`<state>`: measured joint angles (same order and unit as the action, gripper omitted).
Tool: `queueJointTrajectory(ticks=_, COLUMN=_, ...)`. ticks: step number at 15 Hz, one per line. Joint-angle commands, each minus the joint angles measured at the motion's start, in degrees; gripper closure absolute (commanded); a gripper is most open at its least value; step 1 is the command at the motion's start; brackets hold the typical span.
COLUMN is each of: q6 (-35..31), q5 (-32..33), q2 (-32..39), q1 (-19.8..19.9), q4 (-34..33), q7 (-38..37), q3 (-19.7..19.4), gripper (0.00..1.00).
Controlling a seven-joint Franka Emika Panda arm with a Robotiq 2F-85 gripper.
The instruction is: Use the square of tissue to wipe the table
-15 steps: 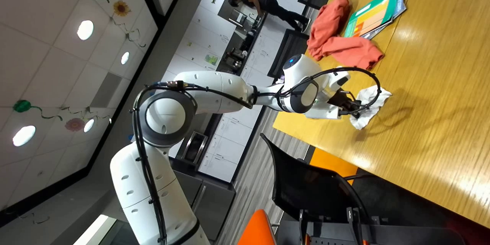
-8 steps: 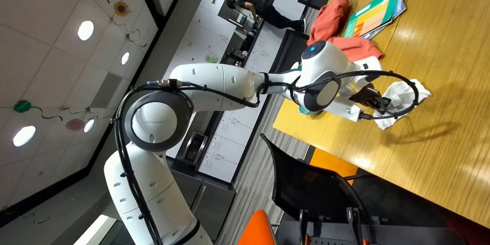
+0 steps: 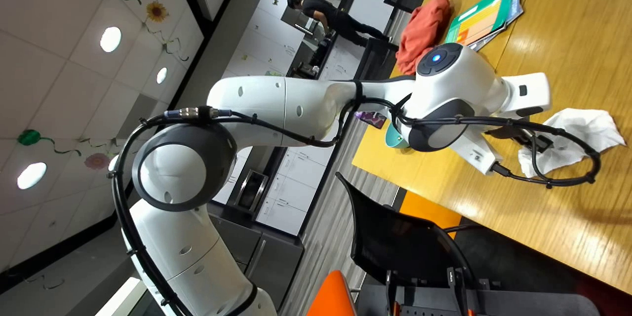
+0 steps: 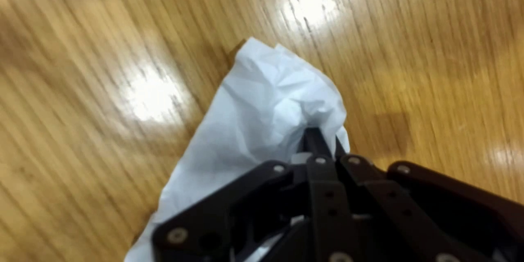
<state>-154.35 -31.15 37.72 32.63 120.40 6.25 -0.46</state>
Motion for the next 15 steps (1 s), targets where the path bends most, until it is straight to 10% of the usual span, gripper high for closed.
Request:
queueJointTrajectory(ticks=1, q6=-1.96, q5=0.07, q2=-0.10, q1=-1.31, q4=2.22, q7=-0.88, q3=-1.30, gripper=1.00)
queueJointTrajectory(ticks=15, q6=1.79, q5=17.41, q2=1.52, q1=-21.29, q4=-4.42, q7=-2.94, q3=-0.25, gripper=1.00)
